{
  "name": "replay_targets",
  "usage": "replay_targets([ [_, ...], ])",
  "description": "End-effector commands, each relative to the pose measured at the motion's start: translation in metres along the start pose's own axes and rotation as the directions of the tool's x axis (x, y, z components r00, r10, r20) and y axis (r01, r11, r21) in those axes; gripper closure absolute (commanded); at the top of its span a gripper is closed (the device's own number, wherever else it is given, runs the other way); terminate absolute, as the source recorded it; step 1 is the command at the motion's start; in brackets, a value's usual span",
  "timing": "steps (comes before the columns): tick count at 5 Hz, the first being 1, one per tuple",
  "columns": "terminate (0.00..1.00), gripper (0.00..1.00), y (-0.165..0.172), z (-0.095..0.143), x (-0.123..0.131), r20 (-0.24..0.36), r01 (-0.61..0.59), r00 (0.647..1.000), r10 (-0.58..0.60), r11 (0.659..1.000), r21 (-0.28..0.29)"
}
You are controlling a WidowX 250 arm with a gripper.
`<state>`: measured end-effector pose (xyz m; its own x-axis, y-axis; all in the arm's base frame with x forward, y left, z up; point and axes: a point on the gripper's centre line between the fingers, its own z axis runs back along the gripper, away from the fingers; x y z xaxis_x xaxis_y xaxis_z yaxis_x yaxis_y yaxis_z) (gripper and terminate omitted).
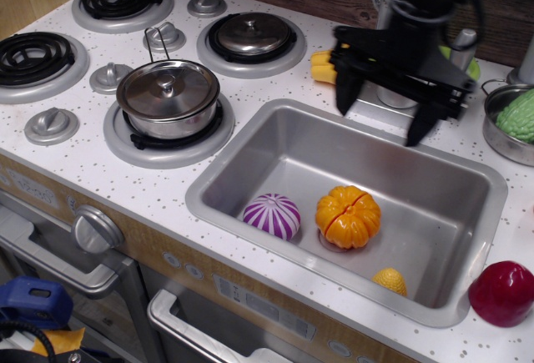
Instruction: Turn faucet front to left
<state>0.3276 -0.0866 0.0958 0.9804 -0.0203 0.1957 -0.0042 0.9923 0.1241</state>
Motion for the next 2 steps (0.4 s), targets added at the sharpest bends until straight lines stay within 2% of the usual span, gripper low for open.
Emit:
replay_targets([
  [1, 0.00, 0.00, -0.010, 0.018, 0.026, 0.106, 0.003, 0.994, -0.001, 1.000, -0.017],
  [2, 0.00, 0.00, -0.012, 0.021, 0.042, 0.125, 0.031, 0.992, -0.029, 0.999, -0.010],
])
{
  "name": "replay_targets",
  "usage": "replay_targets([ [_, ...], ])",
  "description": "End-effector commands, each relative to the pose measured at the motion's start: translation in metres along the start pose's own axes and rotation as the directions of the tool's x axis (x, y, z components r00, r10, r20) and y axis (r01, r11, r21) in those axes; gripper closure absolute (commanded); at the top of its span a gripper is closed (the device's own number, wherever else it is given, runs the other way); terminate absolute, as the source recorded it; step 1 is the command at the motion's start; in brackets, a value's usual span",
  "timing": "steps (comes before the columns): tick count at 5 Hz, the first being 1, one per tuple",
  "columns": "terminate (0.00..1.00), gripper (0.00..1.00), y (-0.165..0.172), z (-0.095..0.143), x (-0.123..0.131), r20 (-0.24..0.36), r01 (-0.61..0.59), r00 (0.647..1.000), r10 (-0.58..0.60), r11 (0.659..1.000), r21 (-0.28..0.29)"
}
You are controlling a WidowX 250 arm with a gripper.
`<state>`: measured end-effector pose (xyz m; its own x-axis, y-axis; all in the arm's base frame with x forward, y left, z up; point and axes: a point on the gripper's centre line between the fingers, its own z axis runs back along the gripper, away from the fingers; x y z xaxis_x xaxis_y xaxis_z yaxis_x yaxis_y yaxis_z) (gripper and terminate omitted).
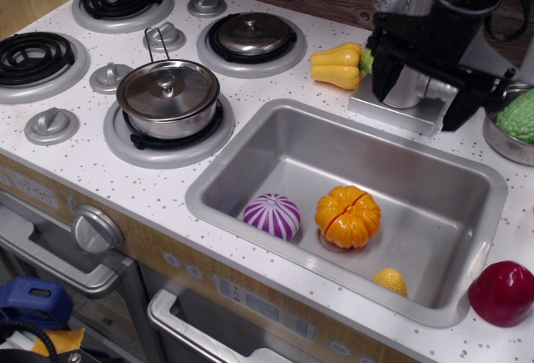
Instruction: Turn faucet front to left
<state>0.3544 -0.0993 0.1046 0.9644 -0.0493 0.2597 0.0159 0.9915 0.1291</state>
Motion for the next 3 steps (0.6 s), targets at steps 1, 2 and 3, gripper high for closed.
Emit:
replay_targets([
  [1, 0.00, 0.00, 0.002, 0.015, 0.026, 0.067, 0.036, 0.997, -0.036, 0.999, -0.008],
  [2, 0.00, 0.00, 0.006, 0.017, 0.034, 0.076, 0.069, 0.995, -0.071, 0.997, 0.019],
  [3, 0.00, 0.00, 0.018, 0.015, 0.035, 0.091, 0.105, 0.990, -0.108, 0.994, 0.038],
])
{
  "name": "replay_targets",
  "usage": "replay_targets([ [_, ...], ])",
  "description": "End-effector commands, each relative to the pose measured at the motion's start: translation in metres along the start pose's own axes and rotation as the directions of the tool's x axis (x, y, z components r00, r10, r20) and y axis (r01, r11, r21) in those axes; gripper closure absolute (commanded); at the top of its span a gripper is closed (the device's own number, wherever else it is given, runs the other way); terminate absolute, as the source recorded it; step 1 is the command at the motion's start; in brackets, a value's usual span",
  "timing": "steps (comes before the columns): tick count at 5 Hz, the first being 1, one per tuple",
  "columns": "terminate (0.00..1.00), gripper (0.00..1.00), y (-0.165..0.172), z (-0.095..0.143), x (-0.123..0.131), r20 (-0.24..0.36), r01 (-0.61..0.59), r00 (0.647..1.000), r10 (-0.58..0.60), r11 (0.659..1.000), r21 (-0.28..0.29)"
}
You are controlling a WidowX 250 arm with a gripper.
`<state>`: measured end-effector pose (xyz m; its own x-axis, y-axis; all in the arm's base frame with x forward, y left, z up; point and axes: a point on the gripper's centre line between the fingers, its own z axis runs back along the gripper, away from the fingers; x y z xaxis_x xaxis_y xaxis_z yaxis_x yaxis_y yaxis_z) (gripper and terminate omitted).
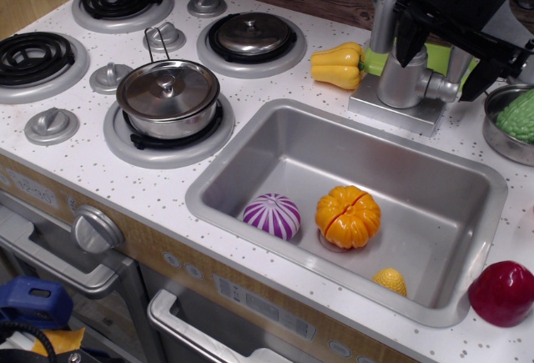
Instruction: Turn faucet front to left
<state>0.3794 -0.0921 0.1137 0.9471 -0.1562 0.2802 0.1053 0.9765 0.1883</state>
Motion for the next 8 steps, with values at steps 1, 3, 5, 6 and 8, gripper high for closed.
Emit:
replay_targets([
  [1, 0.00, 0.00, 0.027, 0.013, 0.011, 0.069, 0.040, 0.997, -0.042, 0.999, 0.026],
  [3, 0.00, 0.00, 0.056, 0.009, 0.011, 0.086, 0.093, 0.992, -0.094, 0.995, 0.022],
  [5, 0.00, 0.00, 0.083, 0.007, 0.014, 0.098, 0.152, 0.983, -0.153, 0.988, 0.014],
  [6, 0.00, 0.00, 0.093, 0.008, 0.019, 0.098, 0.178, 0.979, -0.179, 0.984, 0.019],
  [8, 0.00, 0.00, 0.100, 0.004, 0.028, 0.116, 0.201, 0.972, -0.204, 0.979, 0.039],
])
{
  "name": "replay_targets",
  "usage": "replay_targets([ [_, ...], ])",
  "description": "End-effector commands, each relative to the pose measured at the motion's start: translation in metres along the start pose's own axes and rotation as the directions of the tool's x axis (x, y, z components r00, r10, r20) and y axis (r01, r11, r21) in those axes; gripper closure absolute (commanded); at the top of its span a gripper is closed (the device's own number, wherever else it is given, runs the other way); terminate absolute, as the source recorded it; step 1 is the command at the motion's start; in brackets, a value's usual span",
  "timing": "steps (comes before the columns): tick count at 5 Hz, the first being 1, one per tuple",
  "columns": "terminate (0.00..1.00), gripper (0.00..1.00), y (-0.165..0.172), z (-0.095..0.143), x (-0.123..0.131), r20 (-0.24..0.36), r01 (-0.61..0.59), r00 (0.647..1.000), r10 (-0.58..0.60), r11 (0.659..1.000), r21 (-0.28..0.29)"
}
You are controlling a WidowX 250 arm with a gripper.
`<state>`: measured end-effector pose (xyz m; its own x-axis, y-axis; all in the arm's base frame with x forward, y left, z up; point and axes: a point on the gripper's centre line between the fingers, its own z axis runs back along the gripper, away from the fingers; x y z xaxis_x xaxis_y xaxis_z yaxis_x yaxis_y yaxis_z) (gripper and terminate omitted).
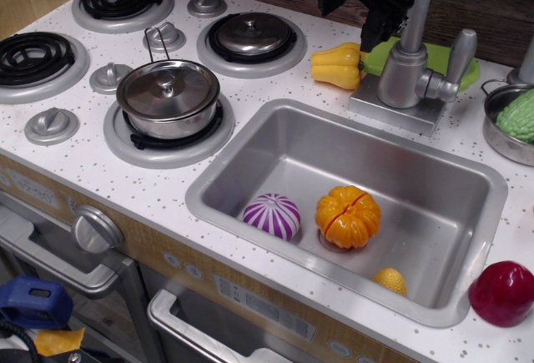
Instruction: Turn faucet front to left
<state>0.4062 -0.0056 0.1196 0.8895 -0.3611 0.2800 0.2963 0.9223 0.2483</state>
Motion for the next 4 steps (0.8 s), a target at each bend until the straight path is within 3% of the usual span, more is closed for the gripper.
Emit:
replay_targets([
  [1, 0.00, 0.00, 0.0204, 0.0161, 0.0168, 0.080, 0.012, 0.997, -0.016, 0.999, 0.044],
  [3, 0.00, 0.00, 0.0300, 0.0125, 0.0195, 0.116, 0.027, 0.993, -0.037, 0.996, 0.086],
  [4, 1.00, 0.00, 0.0288, 0.0116, 0.0191, 0.122, 0.015, 0.992, -0.026, 0.996, 0.088],
])
